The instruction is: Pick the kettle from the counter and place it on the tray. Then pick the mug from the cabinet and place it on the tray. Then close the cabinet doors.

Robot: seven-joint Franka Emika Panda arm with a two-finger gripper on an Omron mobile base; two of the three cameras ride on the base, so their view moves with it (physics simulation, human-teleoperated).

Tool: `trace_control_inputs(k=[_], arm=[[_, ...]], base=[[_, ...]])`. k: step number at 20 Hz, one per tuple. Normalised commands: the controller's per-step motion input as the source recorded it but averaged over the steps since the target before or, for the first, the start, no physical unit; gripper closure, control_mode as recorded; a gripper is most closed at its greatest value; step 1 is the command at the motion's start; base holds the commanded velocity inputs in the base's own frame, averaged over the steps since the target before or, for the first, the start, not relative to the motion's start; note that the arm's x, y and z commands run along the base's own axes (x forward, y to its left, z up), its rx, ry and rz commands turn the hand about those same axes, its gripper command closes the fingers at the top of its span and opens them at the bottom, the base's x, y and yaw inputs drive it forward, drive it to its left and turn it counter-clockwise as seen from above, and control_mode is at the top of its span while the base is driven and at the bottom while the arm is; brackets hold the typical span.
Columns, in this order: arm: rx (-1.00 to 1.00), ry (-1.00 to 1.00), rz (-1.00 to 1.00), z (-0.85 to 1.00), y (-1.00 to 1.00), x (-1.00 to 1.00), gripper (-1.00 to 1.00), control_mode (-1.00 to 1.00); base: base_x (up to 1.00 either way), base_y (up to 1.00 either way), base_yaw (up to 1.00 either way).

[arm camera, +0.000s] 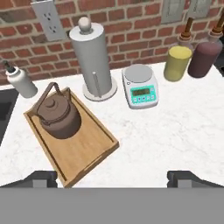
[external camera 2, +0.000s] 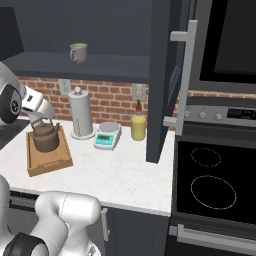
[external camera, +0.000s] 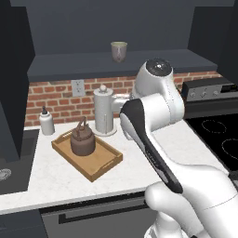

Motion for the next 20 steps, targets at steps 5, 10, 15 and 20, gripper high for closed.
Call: trace_control_inputs(k=[5, 10, 15, 20], arm=[[-0.14, -0.34, 0.16, 0.4, -0.13, -0.11, -1.0, -1.0], [-0.12, -0.31, 0.17, 0.41, -0.12, 0.0, -1.0, -1.0], [-0.06, -0.18, 0.14, 0.49, -0.04, 0.0, -1.0, -1.0], [-0.01, 0.0, 0.02, 0.15, 0.0, 0.02, -1.0, -1.0]], base=[[0.0, 0.0, 0.0], [0.0, 0.0, 0.0], [0.0, 0.0, 0.0], [0.0, 0.0, 0.0]])
